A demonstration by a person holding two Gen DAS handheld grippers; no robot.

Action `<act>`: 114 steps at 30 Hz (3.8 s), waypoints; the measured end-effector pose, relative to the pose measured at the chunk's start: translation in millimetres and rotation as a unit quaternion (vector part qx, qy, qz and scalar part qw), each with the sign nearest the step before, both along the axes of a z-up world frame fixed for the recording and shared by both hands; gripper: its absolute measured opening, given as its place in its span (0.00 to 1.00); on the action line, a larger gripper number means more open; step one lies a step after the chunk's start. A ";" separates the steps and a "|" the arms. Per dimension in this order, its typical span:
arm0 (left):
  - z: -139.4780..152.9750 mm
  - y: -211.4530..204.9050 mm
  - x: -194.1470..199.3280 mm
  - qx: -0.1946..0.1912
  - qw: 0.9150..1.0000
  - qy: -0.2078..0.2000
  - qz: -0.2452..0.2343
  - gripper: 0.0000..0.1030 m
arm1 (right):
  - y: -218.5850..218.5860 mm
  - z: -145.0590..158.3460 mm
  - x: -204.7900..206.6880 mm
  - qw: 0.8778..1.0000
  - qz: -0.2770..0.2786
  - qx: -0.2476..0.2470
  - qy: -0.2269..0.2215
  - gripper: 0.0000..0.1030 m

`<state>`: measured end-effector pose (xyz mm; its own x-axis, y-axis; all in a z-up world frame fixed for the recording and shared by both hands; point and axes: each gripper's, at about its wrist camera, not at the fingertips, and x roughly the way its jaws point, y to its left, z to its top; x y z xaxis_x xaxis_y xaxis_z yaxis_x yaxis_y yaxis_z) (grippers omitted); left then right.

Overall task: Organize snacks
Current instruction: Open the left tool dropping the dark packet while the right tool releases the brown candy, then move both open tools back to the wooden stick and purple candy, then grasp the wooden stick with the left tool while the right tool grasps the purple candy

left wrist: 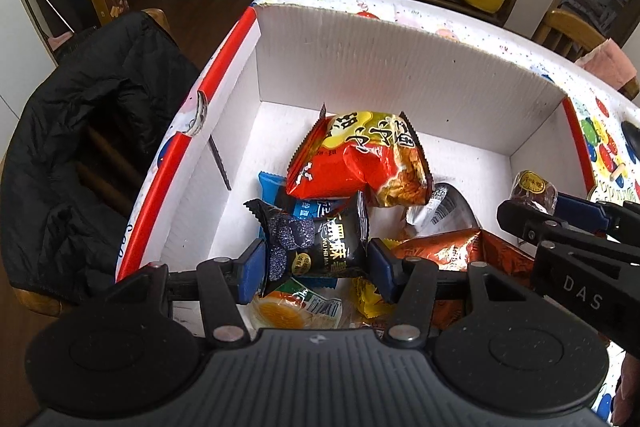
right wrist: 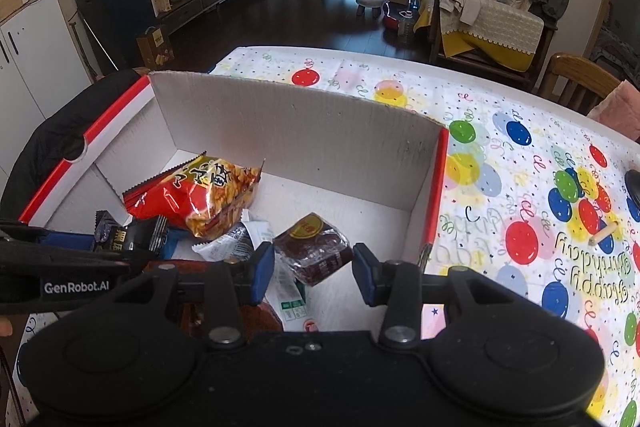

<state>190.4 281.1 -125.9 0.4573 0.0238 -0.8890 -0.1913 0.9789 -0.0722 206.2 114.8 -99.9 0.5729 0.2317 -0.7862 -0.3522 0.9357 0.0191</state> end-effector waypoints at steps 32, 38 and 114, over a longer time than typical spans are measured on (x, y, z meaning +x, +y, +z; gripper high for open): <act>82.7 -28.3 -60.3 -0.019 0.992 -0.115 -0.056 0.69 | -49.5 63.7 -75.9 0.994 -0.041 0.079 -0.061 0.76; 99.7 -45.9 -75.5 -0.023 0.986 -0.145 -0.076 0.77 | -70.4 79.4 -98.9 0.989 -0.059 0.100 -0.088 0.83; -62.0 -436.2 195.0 0.011 0.958 -0.017 -0.286 0.57 | -414.5 -69.6 15.4 0.952 -0.305 0.008 0.016 0.50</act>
